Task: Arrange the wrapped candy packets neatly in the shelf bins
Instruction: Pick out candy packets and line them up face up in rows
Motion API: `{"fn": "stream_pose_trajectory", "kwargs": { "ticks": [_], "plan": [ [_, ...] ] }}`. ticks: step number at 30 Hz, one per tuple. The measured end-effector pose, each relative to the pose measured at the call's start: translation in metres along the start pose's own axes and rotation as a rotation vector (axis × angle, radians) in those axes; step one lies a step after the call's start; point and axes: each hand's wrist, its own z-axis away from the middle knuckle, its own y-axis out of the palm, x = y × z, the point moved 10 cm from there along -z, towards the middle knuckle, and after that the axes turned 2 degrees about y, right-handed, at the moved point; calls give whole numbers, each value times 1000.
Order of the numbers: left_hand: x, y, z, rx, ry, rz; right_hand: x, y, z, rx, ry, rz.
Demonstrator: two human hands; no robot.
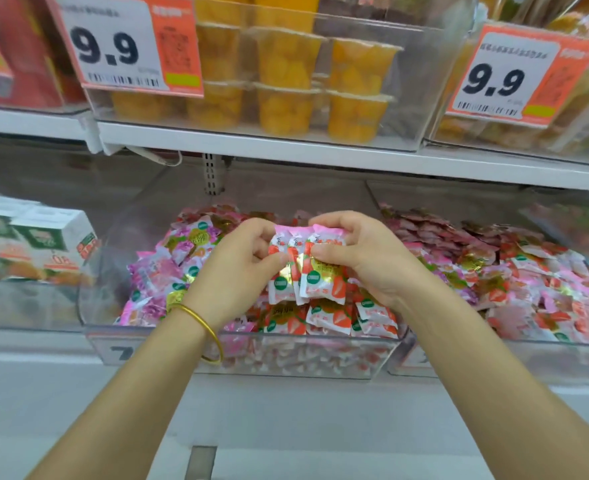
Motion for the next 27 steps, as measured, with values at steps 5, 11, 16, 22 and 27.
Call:
{"fn": "stream_pose_trajectory", "kwargs": {
  "ticks": [5,11,16,22,27],
  "plan": [
    [24,0,1,87,-74,-87,-8,-9,-6,-111,16,52],
    [35,25,4,256,-79,-338,-14,-17,-2,-156,46,139],
    [31,30,4,295,-46,-554,-10,-16,4,-169,42,201],
    [30,43,10,421,-70,-580,17,-30,9,-244,-33,309],
    [25,47,10,412,-40,-681,30,-39,12,-275,-96,473]
  ]
}}
